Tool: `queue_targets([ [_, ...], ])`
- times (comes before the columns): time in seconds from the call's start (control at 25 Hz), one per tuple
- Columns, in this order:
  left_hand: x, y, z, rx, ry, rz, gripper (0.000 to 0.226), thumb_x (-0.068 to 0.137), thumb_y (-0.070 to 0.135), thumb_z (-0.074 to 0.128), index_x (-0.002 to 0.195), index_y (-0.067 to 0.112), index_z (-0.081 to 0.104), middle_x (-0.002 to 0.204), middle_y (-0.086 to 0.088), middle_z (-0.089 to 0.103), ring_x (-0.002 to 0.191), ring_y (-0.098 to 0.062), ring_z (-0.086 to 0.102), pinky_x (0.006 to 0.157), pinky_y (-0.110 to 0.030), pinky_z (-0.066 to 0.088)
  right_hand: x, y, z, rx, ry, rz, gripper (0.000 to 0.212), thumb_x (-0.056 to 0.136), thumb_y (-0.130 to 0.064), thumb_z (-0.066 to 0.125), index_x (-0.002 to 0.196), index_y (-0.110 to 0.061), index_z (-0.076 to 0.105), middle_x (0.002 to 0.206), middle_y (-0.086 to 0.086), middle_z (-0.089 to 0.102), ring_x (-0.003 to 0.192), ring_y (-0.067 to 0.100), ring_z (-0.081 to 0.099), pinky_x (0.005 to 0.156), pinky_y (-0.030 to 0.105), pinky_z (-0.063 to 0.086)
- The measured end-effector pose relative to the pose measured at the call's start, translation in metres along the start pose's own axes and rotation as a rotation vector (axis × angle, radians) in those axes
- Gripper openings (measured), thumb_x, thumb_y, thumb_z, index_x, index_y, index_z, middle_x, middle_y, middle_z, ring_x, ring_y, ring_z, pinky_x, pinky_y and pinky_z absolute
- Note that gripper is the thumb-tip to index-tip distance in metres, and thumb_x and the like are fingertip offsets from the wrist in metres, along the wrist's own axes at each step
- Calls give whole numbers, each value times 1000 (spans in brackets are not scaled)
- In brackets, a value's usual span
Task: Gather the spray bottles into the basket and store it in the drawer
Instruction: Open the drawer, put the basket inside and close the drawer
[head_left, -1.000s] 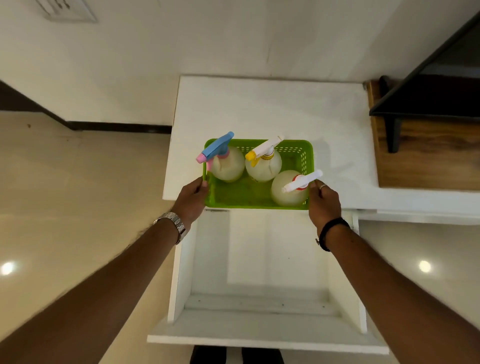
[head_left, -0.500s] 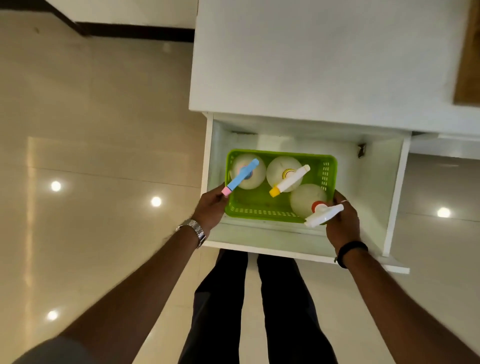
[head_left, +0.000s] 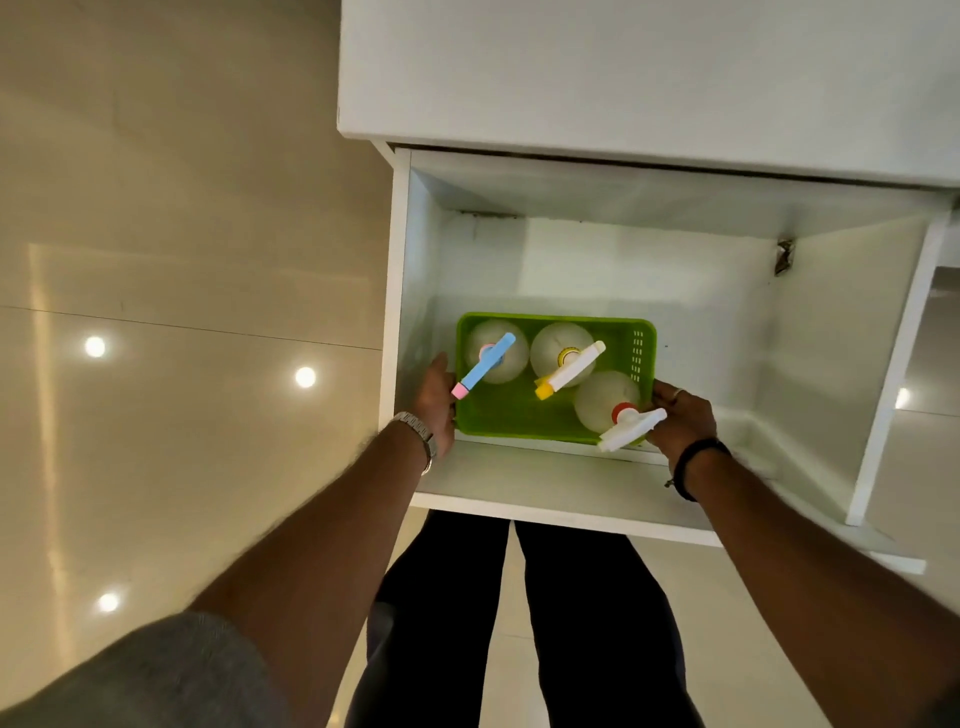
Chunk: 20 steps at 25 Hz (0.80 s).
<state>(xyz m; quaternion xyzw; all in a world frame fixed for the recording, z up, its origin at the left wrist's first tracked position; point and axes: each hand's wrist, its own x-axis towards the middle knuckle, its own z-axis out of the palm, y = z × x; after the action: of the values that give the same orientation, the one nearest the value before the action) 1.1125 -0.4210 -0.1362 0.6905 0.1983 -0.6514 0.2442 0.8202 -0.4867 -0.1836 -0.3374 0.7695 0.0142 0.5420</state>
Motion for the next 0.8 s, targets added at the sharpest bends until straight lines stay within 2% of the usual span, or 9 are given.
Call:
queue_targets([
  [0.04,7,-3,-1,6,-20,-1,64,98,61,24,128,18,60,105,-3,63,95,-17,57,88,-27,42,3,5,3,-3,5,7,45,87,5,65,129,-12,68,123,11,71,117,30,66,106,46,50],
  [0.2,7,-3,-1,-3,-57,-22,76,97,66,16,139,15,53,100,-4,72,95,-17,69,80,-23,49,5,11,6,-92,31,-10,44,90,-2,66,132,-15,66,125,11,71,118,29,65,108,44,49],
  [0.28,2,-4,1,-1,10,-2,72,98,63,20,141,14,50,132,-14,62,127,-26,56,109,-32,42,0,7,8,-128,45,-18,45,91,-2,66,135,-14,63,128,11,69,120,29,64,109,43,48],
  [0.36,-18,-5,3,-1,145,65,51,99,58,29,111,21,62,134,-12,52,137,-26,42,119,-36,25,-4,3,12,-142,42,-31,45,93,-4,64,136,-15,62,131,10,68,121,28,63,110,41,46],
  [0.4,-33,-9,2,-19,193,113,39,100,56,33,96,27,59,128,-4,50,131,-21,43,115,-34,23,-6,1,15,-151,38,-34,44,94,-5,62,136,-16,62,131,9,68,122,28,62,110,39,45],
  [0.44,-51,-17,1,-59,212,176,30,100,53,36,95,32,57,129,2,49,129,-15,41,112,-31,22,-8,-1,20,-153,33,-37,44,94,-5,61,137,-17,62,131,9,68,122,28,62,110,37,45],
  [0.56,-112,-52,-10,-169,205,393,34,98,49,45,129,40,54,148,15,46,139,-5,37,112,-25,23,-14,-6,38,-162,-11,-39,46,93,-3,59,137,-18,61,129,8,69,121,27,62,108,34,45],
  [0.68,-155,-84,-16,-115,193,466,27,89,54,51,113,54,63,139,19,57,130,0,49,104,-24,33,-18,-11,49,-130,-82,-41,50,91,3,54,137,-18,60,128,7,69,120,27,63,107,37,47],
  [0.8,-163,-112,-19,-116,252,431,27,99,40,48,120,34,64,127,8,68,120,-10,62,96,-25,46,-30,-19,37,49,94,43,43,94,-4,53,135,-15,59,130,11,67,120,30,62,108,44,48],
])
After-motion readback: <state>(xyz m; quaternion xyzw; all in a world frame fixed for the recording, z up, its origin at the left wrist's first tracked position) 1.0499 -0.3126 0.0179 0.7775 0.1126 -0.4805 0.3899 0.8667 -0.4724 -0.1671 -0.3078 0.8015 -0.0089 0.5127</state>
